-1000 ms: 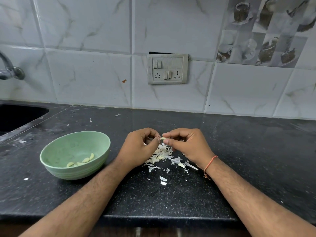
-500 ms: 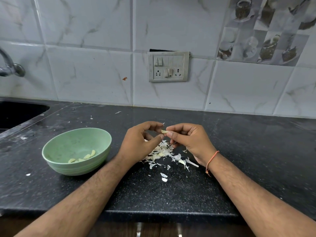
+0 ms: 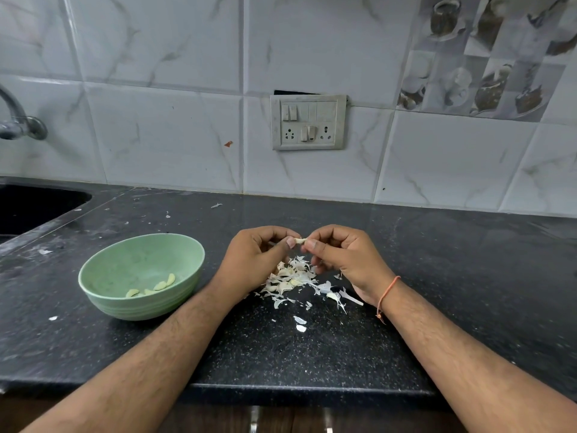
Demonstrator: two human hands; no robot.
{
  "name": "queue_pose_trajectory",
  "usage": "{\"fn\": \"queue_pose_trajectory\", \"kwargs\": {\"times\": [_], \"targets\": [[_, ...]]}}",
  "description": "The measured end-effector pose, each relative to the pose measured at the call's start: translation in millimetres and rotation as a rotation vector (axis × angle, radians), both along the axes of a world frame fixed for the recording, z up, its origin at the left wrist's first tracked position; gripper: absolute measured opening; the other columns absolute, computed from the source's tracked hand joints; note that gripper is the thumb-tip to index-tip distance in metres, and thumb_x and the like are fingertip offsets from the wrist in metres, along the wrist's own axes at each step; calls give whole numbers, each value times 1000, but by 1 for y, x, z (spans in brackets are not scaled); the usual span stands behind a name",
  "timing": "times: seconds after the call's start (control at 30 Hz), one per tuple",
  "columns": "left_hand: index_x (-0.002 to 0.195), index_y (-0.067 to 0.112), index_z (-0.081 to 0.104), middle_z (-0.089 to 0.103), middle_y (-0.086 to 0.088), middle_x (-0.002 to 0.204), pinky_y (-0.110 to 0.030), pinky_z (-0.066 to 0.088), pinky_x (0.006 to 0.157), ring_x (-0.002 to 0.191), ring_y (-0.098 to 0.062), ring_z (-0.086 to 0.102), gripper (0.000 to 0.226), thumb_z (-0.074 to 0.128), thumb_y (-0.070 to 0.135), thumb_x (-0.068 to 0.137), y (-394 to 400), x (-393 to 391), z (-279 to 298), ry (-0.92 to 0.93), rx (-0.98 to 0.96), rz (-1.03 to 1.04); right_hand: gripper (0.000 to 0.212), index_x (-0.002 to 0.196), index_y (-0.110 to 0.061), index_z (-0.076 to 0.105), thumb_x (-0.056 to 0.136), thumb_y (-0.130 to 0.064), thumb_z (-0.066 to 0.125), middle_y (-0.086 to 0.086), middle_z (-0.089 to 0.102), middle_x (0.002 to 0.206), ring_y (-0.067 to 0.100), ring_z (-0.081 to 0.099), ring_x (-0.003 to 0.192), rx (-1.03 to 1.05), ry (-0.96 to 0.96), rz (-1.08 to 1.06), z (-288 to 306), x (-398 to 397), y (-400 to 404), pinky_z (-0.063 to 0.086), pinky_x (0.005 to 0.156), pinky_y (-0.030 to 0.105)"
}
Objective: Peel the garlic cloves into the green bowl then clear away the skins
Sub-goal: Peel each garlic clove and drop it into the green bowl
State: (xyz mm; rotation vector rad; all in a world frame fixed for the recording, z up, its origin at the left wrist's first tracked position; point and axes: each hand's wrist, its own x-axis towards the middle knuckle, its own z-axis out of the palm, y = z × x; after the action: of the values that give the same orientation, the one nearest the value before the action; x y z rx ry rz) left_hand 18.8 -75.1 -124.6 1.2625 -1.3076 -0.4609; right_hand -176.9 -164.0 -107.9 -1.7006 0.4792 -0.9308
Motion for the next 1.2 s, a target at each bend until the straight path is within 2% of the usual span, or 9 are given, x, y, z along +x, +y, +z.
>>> {"fn": "queue_pose_trajectory", "kwargs": {"times": [0.07,0.37,0.53,0.63,0.7,0.8,0.93,1.0,1.2], "targets": [[103,29,83,76,-8,74,-33,51,61,60,-17,59,10,75,24,100,-1,0,-1,29,16,-12,6,97,-7,77,94,-12,78,20,75,95,27,66,77,24,-2,29,0,-1,0,60,63,38],[100,24,84,74,8,68,-12,45,57,55,3,60,8,77,21,98,5,-5,3,-115,-3,80,12,95,-6,79,91,-17,84,16,74,78,22,68,63,-153,69,-117,-2,4,-1,59,55,34],[100,26,84,76,-14,79,-24,47,56,56,-10,55,10,75,21,99,3,-3,2,8,41,-10,14,98,7,75,95,-6,76,17,74,83,24,68,76,-6,-13,-14,-2,4,-4,62,67,33],[99,27,84,77,-14,82,-29,51,61,61,-13,57,9,77,22,98,2,-3,1,41,57,-27,11,98,5,72,99,-6,71,13,71,82,20,64,73,43,13,17,-4,5,-6,58,63,29],[98,27,84,78,-7,79,-26,50,60,59,-9,58,7,78,24,97,3,-3,1,22,63,14,9,95,-5,72,101,-11,71,8,71,81,18,61,71,-92,90,-50,-5,7,-8,54,62,29],[97,29,85,79,3,75,-18,48,59,57,-1,60,5,80,28,95,3,-5,1,-60,58,105,10,90,-20,70,99,-19,74,-8,68,80,5,58,70,-555,241,-245,-7,8,-7,48,67,20],[93,29,86,74,13,65,-11,41,54,51,4,55,6,80,25,94,2,-6,1,-108,43,183,12,90,-17,64,97,-15,73,-13,56,84,4,48,73,-992,269,-349,-5,14,-3,37,68,14],[91,31,85,72,14,62,-13,41,54,50,2,53,8,80,27,94,2,-6,0,-137,40,215,11,91,-16,65,97,-16,73,-13,58,84,5,49,73,-971,263,-370,-5,16,-3,37,68,14],[90,33,84,75,14,68,-12,46,58,58,1,61,11,80,24,95,4,-6,2,-142,5,219,11,86,-23,73,97,-21,77,-12,65,71,0,55,63,-424,191,-307,-8,13,-7,46,62,17]]}}
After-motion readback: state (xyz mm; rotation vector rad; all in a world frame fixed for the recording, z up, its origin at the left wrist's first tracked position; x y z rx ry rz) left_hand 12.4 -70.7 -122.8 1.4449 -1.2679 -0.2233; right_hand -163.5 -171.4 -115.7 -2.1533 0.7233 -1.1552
